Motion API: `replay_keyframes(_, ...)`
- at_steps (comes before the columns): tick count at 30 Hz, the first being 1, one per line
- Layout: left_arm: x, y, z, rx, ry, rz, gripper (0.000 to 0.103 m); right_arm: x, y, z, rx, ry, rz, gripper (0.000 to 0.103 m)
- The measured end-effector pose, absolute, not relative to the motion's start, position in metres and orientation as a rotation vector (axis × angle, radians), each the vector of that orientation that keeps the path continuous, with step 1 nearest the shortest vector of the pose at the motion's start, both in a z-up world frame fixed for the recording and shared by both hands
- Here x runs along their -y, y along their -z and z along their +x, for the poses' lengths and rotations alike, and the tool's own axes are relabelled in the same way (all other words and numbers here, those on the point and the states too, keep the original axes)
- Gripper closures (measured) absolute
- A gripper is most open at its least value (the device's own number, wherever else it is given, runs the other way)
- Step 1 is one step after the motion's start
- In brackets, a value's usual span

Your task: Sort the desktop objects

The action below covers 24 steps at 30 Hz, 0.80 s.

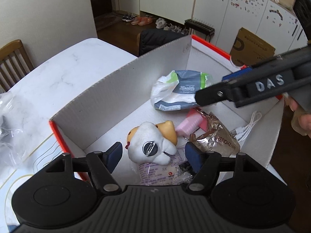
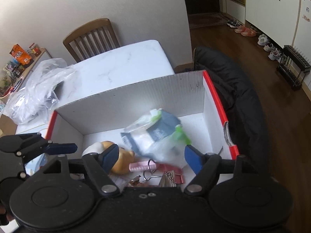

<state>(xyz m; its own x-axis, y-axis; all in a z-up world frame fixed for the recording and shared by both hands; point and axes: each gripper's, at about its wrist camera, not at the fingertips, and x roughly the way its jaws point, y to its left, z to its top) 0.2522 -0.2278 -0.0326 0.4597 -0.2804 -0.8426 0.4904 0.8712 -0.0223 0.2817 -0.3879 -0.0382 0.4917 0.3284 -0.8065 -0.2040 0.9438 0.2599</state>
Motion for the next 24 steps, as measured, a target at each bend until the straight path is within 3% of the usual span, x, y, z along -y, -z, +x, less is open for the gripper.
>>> replay_keyframes(24,0.205,-0.018,0.188,-0.85,0.42,0.141,0.033,0.383,-0.012,0.2,-0.808,-0.46,0.038,0.027)
